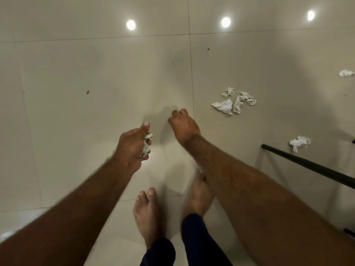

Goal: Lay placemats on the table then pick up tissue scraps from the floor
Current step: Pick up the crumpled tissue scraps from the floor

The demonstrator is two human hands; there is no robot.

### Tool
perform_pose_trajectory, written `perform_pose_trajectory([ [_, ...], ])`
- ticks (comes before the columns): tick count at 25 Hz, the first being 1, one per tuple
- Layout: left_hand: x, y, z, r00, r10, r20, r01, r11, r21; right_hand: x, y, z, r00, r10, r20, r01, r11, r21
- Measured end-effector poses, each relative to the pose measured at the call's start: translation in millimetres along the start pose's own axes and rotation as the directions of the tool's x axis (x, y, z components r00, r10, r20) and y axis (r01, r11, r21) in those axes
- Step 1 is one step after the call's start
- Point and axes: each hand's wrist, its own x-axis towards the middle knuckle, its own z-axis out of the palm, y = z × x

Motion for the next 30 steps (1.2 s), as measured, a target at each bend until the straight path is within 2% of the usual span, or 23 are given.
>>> perform_pose_trajectory([
  [2, 1, 0, 12, 1.0, -0.004, 0.005, 0.004, 1.0, -0.007, 7, 10, -1, 1.0, -0.012, -0.016, 0.013, 0.993, 0.119],
  [3, 1, -1, 20, 1.0, -0.005, 0.014, 0.005, 1.0, -0.01, 9, 13, -2, 0.998, 0.037, -0.043, -0.025, 0.968, 0.251],
  [4, 1, -1, 28, 1.0, -0.007, 0.023, 0.007, 1.0, -0.013, 8, 14, -5, 0.987, 0.141, -0.081, -0.091, 0.893, 0.44],
  [6, 1, -2, 42, 0.999, -0.009, 0.04, 0.01, 1.0, -0.022, 5, 14, -11, 0.894, 0.428, -0.128, -0.161, 0.576, 0.802],
  [8, 1, -4, 55, 0.998, -0.021, 0.051, 0.023, 0.999, -0.043, -2, 15, -19, 0.787, 0.617, 0.009, -0.196, 0.237, 0.952],
  [10, -2, -5, 67, 0.997, -0.043, 0.057, 0.048, 0.996, -0.078, -11, 12, -28, 0.735, 0.658, 0.165, -0.172, -0.054, 0.984],
  [11, -4, -6, 72, 0.996, -0.062, 0.059, 0.068, 0.992, -0.105, -17, 10, -33, 0.722, 0.658, 0.214, -0.139, -0.165, 0.976],
  [13, -11, -3, 85, 0.993, -0.102, 0.063, 0.11, 0.982, -0.15, -31, 4, -46, 0.708, 0.648, 0.279, -0.097, -0.302, 0.948],
  [15, -17, 3, 95, 0.989, -0.115, 0.091, 0.128, 0.981, -0.146, -45, -3, -58, 0.711, 0.631, 0.309, -0.139, -0.304, 0.943],
  [19, -30, 20, 106, 0.985, -0.102, 0.14, 0.102, 0.995, 0.004, -69, -7, -81, 0.743, 0.607, 0.283, -0.254, -0.136, 0.958],
  [21, -39, 26, 108, 0.989, -0.09, 0.12, 0.08, 0.993, 0.087, -80, -3, -93, 0.775, 0.577, 0.258, -0.266, -0.072, 0.961],
  [25, -57, 41, 121, 0.993, -0.048, 0.106, 0.033, 0.989, 0.144, -96, 14, -117, 0.838, 0.504, 0.21, -0.258, 0.026, 0.966],
  [27, -60, 51, 129, 0.995, -0.012, 0.095, -0.005, 0.984, 0.181, -99, 30, -125, 0.823, 0.541, 0.173, -0.263, 0.093, 0.96],
  [30, -59, 65, 142, 0.994, 0.047, 0.098, -0.069, 0.968, 0.24, -100, 73, -128, 0.721, 0.685, 0.104, -0.372, 0.255, 0.893],
])
